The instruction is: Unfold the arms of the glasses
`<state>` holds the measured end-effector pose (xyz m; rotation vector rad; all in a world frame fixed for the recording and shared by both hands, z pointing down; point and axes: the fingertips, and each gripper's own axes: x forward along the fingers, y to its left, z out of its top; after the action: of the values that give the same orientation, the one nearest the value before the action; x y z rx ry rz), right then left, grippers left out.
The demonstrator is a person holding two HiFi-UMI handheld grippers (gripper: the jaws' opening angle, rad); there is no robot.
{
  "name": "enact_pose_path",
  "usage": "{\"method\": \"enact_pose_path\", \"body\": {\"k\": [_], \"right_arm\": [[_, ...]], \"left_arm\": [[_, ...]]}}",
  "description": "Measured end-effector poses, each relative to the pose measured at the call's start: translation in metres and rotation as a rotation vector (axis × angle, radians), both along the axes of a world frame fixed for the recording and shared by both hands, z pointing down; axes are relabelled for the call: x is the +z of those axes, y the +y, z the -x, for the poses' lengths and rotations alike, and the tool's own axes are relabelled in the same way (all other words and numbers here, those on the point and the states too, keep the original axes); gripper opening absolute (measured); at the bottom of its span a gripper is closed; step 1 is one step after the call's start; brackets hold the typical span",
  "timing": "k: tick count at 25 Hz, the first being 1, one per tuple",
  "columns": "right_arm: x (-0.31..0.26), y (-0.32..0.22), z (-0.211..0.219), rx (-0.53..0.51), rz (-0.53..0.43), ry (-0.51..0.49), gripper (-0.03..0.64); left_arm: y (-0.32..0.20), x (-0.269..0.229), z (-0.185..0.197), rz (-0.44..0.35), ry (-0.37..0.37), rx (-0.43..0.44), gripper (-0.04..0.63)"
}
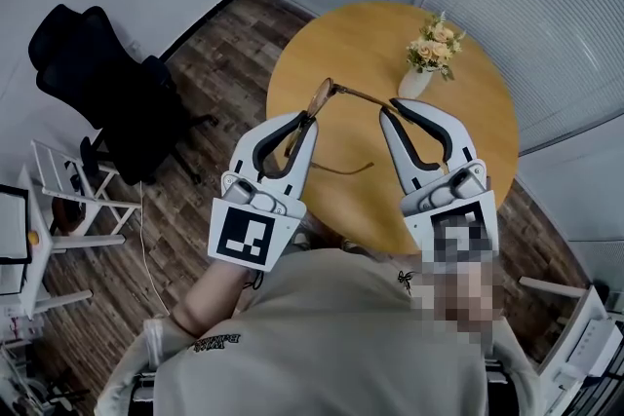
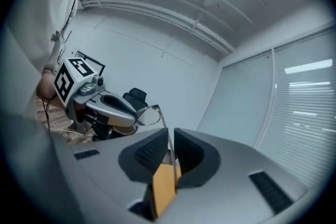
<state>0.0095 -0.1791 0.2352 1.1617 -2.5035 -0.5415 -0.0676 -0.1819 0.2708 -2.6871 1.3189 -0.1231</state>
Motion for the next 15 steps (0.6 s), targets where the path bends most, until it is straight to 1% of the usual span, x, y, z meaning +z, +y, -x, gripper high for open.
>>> {"method": "enact_pose_path", "body": {"k": [2, 4, 7, 11, 13, 15], "right_arm": [[-0.008, -0.001, -0.004, 0.025, -0.038, -0.028, 0.048], [-0.01, -0.002, -0.004, 0.026, -0.043, -0.055, 0.048], [-0.009, -0.001, -0.003, 0.0, -0.008, -0.095, 0.048], [-0.007, 0.001, 0.002, -0.055, 0.077, -0.243, 0.048], [-0.005, -0.001, -0.003, -0.045, 0.104, -0.288, 0.048], [-0.006, -0.004, -0.013, -0.021, 0.11, -0.317, 0.048]], "left_arm": [[-0.001, 0.0, -0.003, 0.002, 0.007, 0.005, 0.04], [-0.002, -0.001, -0.004, 0.002, 0.013, -0.002, 0.04], [-0.005, -0.003, 0.0, 0.004, 0.016, -0.021, 0.04], [-0.011, 0.0, 0.014, 0.022, 0.013, -0.064, 0.04], [-0.016, -0.001, 0.023, 0.019, 0.017, -0.085, 0.04], [-0.02, -0.005, 0.033, 0.002, 0.013, -0.101, 0.038]]}}
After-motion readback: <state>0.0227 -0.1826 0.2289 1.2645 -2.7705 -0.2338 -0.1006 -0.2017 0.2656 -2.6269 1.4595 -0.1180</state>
